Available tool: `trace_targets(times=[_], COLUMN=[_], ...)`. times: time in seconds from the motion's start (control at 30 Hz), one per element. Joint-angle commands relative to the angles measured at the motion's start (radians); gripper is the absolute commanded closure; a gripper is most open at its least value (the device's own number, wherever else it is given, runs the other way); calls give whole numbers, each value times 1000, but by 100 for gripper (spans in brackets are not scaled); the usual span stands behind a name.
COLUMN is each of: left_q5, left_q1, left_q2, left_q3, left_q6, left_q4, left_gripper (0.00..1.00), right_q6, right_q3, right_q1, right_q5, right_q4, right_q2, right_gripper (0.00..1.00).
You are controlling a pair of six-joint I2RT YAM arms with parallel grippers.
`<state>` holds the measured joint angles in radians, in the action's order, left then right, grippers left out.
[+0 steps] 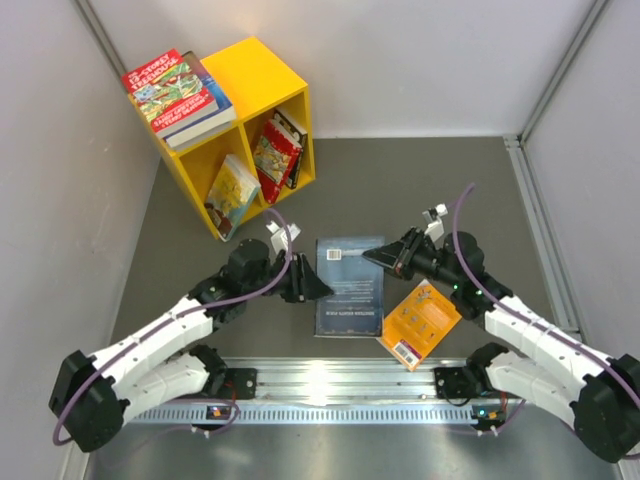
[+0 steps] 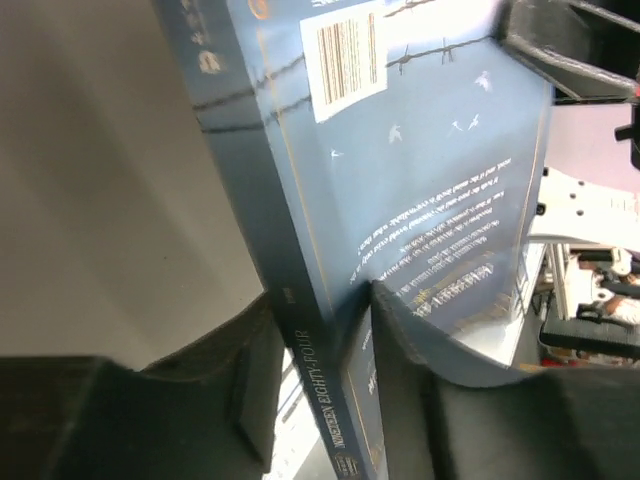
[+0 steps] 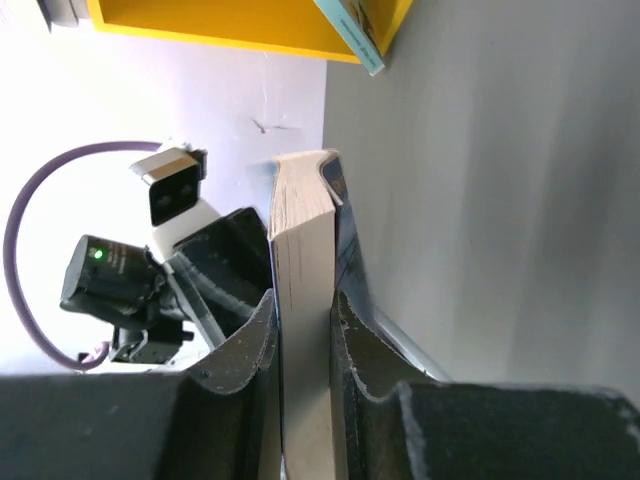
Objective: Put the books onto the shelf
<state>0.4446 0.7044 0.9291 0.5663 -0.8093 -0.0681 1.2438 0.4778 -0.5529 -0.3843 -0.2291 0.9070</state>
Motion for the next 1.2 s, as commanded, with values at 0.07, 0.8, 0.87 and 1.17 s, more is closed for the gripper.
trace_targets(times=[0.07,0.8,0.87,1.17], left_q5=[40,-1144,-1179,-1345], left_q1=[-2,0,0,-2], left_q2=[115,-71,-98,-98], left_q3=[148,446,403,340], left_q6=[58,830,960,1188], left_q4=[26,-339,-264,55], left_gripper=[100,100,100,100], right_q6=[100,-308,-302,-308], right_q3=[36,317,321,329], right_q1=[15,217,217,219], right_q5=[-79,-65,-61,-45], right_q4=[-251,372,381,450], right_q2=[18,136,139,142], right_gripper=[100,0,0,0])
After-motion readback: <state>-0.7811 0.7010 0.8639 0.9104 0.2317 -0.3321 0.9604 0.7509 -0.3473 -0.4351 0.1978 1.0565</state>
